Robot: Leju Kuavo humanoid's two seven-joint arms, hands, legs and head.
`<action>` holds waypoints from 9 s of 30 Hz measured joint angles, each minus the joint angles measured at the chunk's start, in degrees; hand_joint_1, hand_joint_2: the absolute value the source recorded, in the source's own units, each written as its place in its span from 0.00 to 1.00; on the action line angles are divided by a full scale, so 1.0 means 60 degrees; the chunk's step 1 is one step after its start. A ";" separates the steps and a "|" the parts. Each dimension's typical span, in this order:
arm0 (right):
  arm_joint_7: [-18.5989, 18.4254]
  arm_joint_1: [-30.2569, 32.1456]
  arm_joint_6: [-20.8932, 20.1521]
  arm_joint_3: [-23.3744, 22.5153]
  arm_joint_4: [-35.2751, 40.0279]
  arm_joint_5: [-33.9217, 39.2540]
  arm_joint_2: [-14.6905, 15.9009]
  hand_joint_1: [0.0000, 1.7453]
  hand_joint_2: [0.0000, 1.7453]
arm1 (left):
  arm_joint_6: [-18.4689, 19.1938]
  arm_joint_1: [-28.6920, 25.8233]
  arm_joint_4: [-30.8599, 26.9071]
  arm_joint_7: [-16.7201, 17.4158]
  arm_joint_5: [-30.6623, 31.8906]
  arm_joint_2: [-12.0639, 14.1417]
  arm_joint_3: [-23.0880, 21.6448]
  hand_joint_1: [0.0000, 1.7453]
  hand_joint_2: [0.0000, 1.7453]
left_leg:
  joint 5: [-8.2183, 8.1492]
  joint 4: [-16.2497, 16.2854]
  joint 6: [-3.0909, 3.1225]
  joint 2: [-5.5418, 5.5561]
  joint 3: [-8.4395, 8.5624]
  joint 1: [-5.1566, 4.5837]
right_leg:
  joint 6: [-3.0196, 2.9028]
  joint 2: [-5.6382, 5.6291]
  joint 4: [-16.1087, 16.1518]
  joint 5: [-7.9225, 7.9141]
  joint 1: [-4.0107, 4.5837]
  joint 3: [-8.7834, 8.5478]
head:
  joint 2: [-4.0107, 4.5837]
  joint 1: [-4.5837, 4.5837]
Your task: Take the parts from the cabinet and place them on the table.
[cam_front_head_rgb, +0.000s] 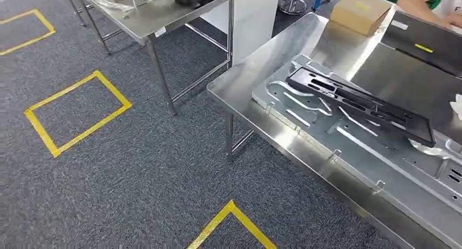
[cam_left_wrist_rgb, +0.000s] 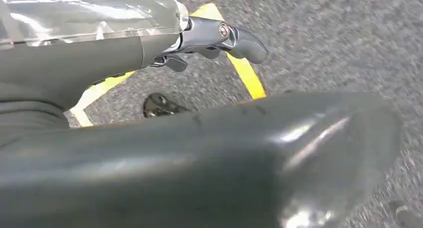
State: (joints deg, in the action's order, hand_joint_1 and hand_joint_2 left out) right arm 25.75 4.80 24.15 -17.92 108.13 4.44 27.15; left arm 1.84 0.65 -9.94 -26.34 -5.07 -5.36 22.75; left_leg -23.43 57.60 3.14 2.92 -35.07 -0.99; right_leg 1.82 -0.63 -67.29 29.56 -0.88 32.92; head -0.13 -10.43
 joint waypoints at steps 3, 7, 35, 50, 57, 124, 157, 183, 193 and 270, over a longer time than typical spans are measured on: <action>0.0018 0.0082 -0.0004 -0.0110 0.0131 0.0000 0.0098 0.00 0.00 | 0.0000 0.0032 0.0000 -0.0004 -0.0004 -0.0025 0.0004 0.00 0.00 | 0.0201 0.0141 -0.0092 0.0262 -0.0249 -0.0030 | -0.0147 -0.0580 0.1723 0.0304 0.0019 -0.1098 | 0.0000 -0.0004; 0.0015 0.0081 -0.0015 -0.0160 0.0157 0.0000 0.0149 0.00 0.00 | 0.0000 -0.0040 0.0000 -0.0011 0.0000 -0.0007 0.0000 0.00 0.00 | 0.0325 0.0177 -0.0310 0.0377 -0.0405 -0.0033 | -0.0341 -0.0054 0.1867 -0.0047 -0.0022 -0.0919 | 0.0000 0.0000; 0.0645 0.0070 0.1235 0.1392 -0.3407 -0.4284 -0.1527 0.00 0.00 | -0.0120 0.0123 0.0000 0.0306 0.0153 -0.0178 0.0015 0.00 0.00 | 0.0469 0.0032 -0.0292 0.0482 -0.0463 0.0093 | -0.0310 -0.0384 0.1811 0.0321 0.0144 -0.1135 | 0.0004 0.0000; 0.0528 -0.2566 0.1603 0.3684 -0.5724 -0.6530 -0.2522 0.00 0.00 | -0.0153 0.0247 -0.0015 0.0390 0.0528 -0.0186 -0.0029 0.00 0.00 | -0.1132 -0.0258 -0.0692 -0.1177 0.1428 0.0335 | -0.0132 0.1254 0.1561 -0.1221 0.0024 0.0578 | 0.0000 0.0007; 0.0193 -0.4006 0.1850 0.5919 -0.7896 -0.7915 -0.3872 0.00 0.00 | -0.0204 0.0314 -0.0015 0.0502 0.0696 -0.0189 -0.0098 0.00 0.00 | -0.0277 -0.0313 -0.0192 -0.0415 0.0554 0.0168 | 0.0009 0.0182 -0.0962 0.0954 -0.0069 0.1279 | 0.0000 0.0011; -0.5326 -0.1055 -0.1686 0.3636 -1.6309 -0.5107 -0.4299 0.00 0.00 | -0.2033 0.0157 -0.0011 0.1155 0.1351 -0.0357 -0.0459 0.00 0.00 | -0.0645 0.0050 -0.0390 0.0318 0.0650 0.0211 | -0.0088 -0.0606 0.1152 -0.0172 -0.0174 -0.0110 | 0.0000 0.0000; -0.5198 -0.1114 -0.1665 0.3647 -1.6338 -0.5158 -0.4335 0.00 0.00 | -0.1931 0.0150 -0.0011 0.0994 0.1344 -0.0375 -0.0313 0.00 0.00 | -0.0574 0.0090 -0.0667 0.0680 0.0498 0.0222 | -0.0220 -0.0691 0.1212 -0.0119 -0.0128 -0.0135 | 0.0000 -0.0004; -0.5231 -0.1124 -0.1712 0.3647 -1.6345 -0.5180 -0.4324 0.00 0.00 | -0.1883 0.0095 -0.0011 0.0867 0.1322 -0.0419 -0.0299 0.00 0.00 | -0.0419 -0.0068 -0.0356 0.0177 0.0660 0.0203 | -0.0127 0.0086 -0.0072 0.0199 -0.0078 0.0411 | 0.0004 0.0011; -0.5176 -0.1168 -0.1694 0.3647 -1.6364 -0.5173 -0.4331 0.00 0.00 | -0.1840 0.0061 -0.0011 0.0772 0.1322 -0.0415 -0.0299 0.00 0.00 | -0.0694 0.0327 -0.0772 0.0310 0.0419 0.0198 | -0.0519 -0.0022 0.1297 -0.0256 -0.0110 -0.0136 | 0.0004 0.0004; -0.4955 -0.1054 -0.1290 0.2033 -1.6386 -0.4076 -0.4430 0.00 0.00 | -0.1348 0.0074 -0.0011 0.0703 0.1515 -0.0390 -0.0291 0.00 0.00 | -0.0347 0.0063 -0.0162 -0.0479 0.0420 0.0091 | -0.0143 -0.0013 0.0053 0.0191 -0.0076 -0.0761 | 0.0000 -0.0029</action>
State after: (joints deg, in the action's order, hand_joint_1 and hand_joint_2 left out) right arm -3.98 -1.52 16.41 -5.73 9.81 -20.02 0.57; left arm -6.25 1.09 -10.01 -22.12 4.02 -7.69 21.00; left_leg -25.51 57.97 2.17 0.04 -32.55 -0.45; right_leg 0.97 -0.71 -66.97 30.70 -1.33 28.35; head -0.13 -10.60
